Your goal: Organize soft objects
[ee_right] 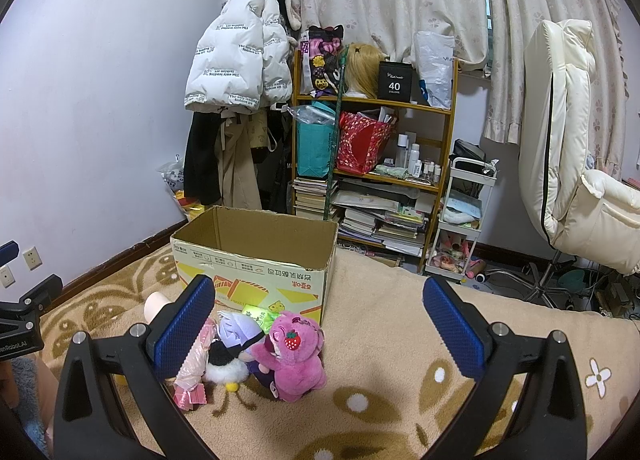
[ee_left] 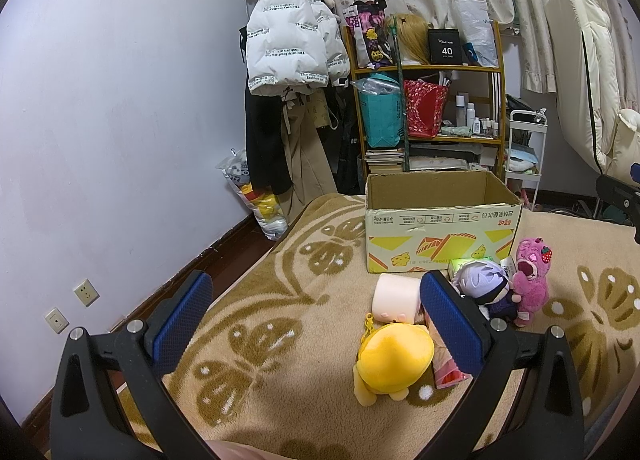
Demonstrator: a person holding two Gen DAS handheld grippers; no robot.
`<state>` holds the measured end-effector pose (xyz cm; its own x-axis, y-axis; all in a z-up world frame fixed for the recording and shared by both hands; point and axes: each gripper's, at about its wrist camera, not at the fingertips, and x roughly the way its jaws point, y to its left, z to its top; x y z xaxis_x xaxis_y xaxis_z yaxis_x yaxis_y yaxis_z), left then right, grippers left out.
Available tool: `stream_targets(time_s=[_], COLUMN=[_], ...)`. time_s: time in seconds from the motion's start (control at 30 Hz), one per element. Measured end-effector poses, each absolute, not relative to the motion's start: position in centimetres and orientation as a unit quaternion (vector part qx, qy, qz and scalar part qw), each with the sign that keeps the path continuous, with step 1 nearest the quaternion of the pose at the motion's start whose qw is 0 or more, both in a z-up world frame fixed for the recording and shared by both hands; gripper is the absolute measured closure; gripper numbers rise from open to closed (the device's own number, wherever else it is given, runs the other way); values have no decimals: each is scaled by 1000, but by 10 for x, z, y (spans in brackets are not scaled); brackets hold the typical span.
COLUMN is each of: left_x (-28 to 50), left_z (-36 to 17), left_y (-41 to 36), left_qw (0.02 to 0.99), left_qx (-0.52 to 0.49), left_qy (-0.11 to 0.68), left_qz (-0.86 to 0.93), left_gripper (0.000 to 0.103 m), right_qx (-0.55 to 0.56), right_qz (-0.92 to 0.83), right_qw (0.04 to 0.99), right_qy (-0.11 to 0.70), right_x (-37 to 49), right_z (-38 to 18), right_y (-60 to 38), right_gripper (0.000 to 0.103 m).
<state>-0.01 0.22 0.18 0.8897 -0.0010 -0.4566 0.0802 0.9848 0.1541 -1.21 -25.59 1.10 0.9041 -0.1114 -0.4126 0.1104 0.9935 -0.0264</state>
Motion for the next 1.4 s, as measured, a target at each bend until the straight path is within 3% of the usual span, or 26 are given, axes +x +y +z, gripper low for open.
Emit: stream_targets(time_s=[1.1, 1.4], left_x=[58, 87], left_z=[-44, -73], left_y=[-16, -29], left_qw=[932, 903], left_qx=[47, 44], left_qy=[352, 418], left_qz=[-71, -82], left_gripper=[1, 1], right_qx=[18, 35], right_qz=[-46, -42], right_qw=[950, 937], right_qy=[310, 344], right_x=[43, 67], right_z=[-32, -51], right_y=[-260, -259], right_gripper=[0, 0])
